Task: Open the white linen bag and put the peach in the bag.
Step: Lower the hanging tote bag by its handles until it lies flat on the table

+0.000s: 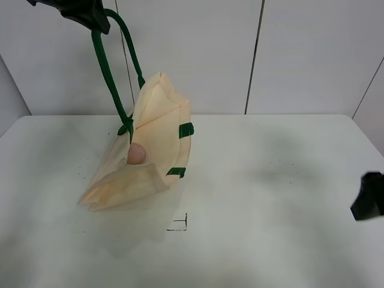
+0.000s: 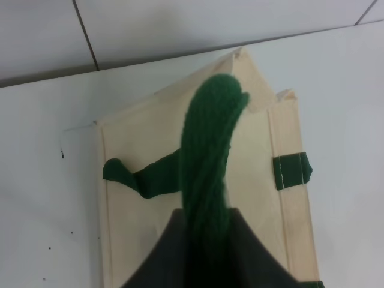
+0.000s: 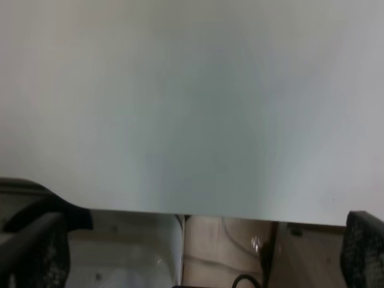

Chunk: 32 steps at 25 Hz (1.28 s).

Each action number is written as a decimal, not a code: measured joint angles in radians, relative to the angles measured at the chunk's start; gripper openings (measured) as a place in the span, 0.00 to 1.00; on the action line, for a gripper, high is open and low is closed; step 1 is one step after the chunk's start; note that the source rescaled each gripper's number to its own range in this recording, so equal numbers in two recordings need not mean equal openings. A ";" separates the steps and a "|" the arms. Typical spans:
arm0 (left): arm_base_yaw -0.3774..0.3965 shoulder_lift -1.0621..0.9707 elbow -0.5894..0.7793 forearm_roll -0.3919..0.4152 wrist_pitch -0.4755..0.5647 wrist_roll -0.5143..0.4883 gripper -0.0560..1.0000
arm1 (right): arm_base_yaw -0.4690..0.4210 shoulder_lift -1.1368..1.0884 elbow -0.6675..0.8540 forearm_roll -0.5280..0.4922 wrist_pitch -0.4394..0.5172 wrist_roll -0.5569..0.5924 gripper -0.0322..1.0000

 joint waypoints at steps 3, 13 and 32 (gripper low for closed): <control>0.000 0.000 0.000 0.000 0.000 0.000 0.05 | 0.000 -0.242 0.162 -0.006 -0.088 -0.013 1.00; 0.000 0.000 0.000 0.000 0.000 0.000 0.05 | 0.000 -0.822 0.255 -0.034 -0.157 0.009 1.00; 0.000 0.000 0.402 -0.020 -0.245 0.000 0.05 | 0.000 -0.918 0.258 -0.038 -0.156 0.009 1.00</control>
